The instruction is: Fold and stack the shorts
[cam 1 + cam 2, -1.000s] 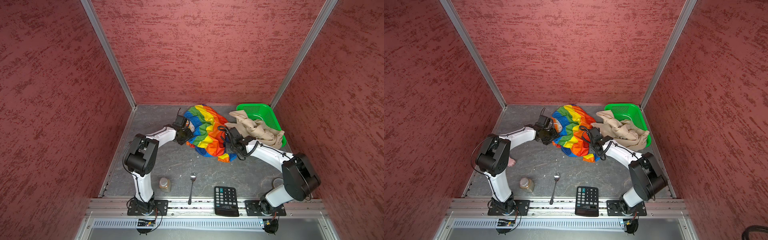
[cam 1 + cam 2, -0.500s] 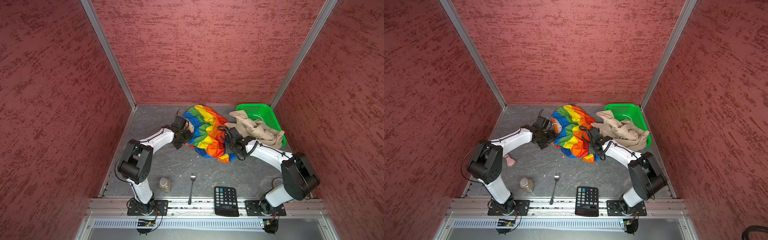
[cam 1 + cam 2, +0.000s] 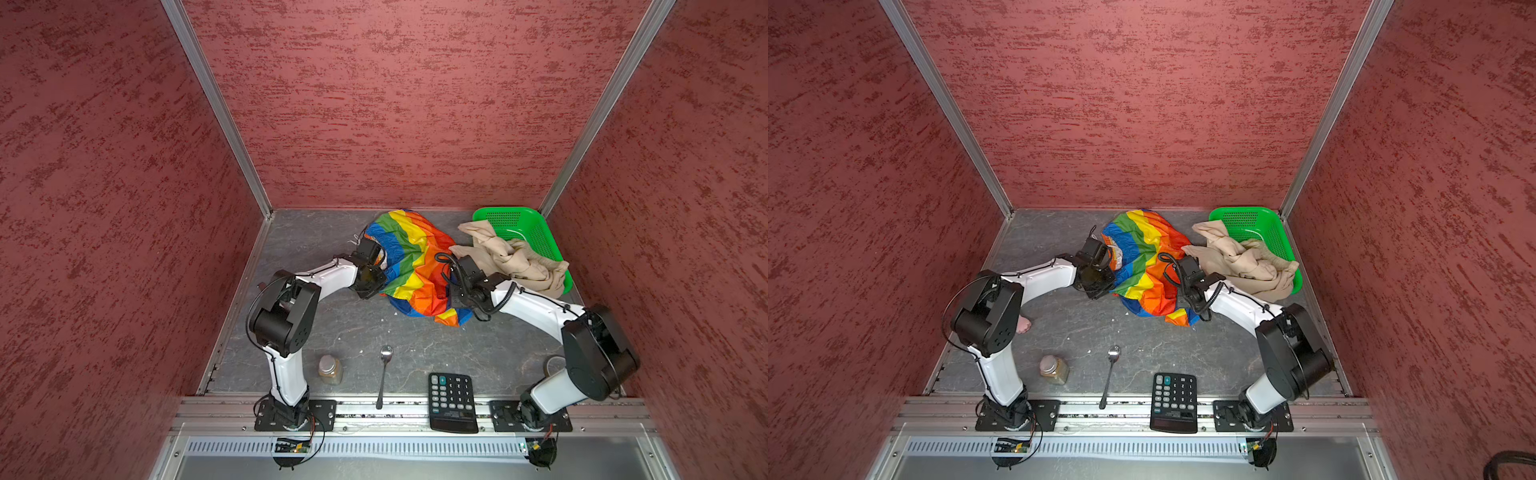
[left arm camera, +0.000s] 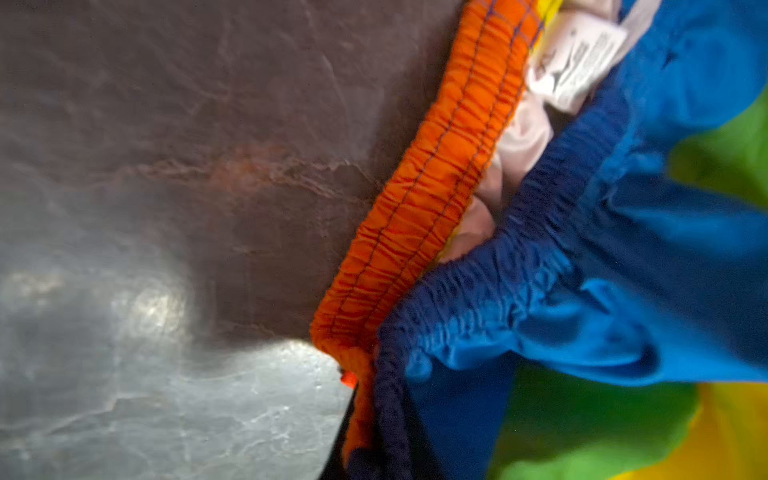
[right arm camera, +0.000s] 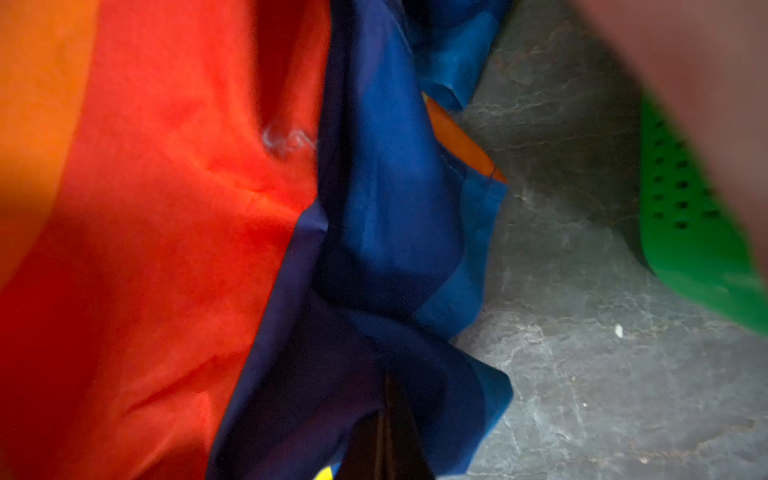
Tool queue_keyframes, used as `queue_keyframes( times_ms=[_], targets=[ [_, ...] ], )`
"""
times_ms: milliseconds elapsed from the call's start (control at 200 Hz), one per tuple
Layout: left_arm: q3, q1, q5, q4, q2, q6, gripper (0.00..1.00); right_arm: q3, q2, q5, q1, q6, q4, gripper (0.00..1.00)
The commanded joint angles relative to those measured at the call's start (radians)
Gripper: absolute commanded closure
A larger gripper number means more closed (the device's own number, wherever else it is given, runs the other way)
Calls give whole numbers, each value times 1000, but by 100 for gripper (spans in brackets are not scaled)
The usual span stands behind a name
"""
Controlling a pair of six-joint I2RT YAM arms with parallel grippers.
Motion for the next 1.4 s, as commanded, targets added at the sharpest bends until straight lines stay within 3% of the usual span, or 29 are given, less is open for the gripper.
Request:
queue_keyframes(
  times_ms=[0, 255, 511, 636, 731, 932, 1022, 1167, 1338, 1398],
  targets=[
    [88, 63, -14, -29, -17, 43, 100, 44, 4, 16, -20, 0, -18, 100],
    [528, 232, -69, -251, -63, 194, 100, 347, -14, 22, -141, -44, -61, 100],
    [991, 251, -95, -414, -18, 287, 100, 744, 40, 137, -185, -125, -66, 100],
    [1125, 250, -87, -481, -21, 329, 100, 821, 12, 62, -183, -200, -23, 100],
    [1023, 248, -97, -478, -98, 336, 100, 807, -12, -36, -172, -202, -65, 100],
    [440, 247, -70, -291, -353, 304, 100, 557, -99, -199, -76, -139, -165, 98],
    [269, 269, -59, -272, -393, 285, 100, 505, -70, -288, -63, -113, -190, 95],
    [124, 307, -22, -239, -373, 263, 100, 524, 119, -278, -59, -104, -162, 93],
    [37, 345, -24, -171, -315, 238, 100, 690, 412, -240, -59, -94, -178, 91],
    [30, 365, -25, -164, -289, 239, 100, 726, 466, -222, -59, -88, -166, 85]
  ],
)
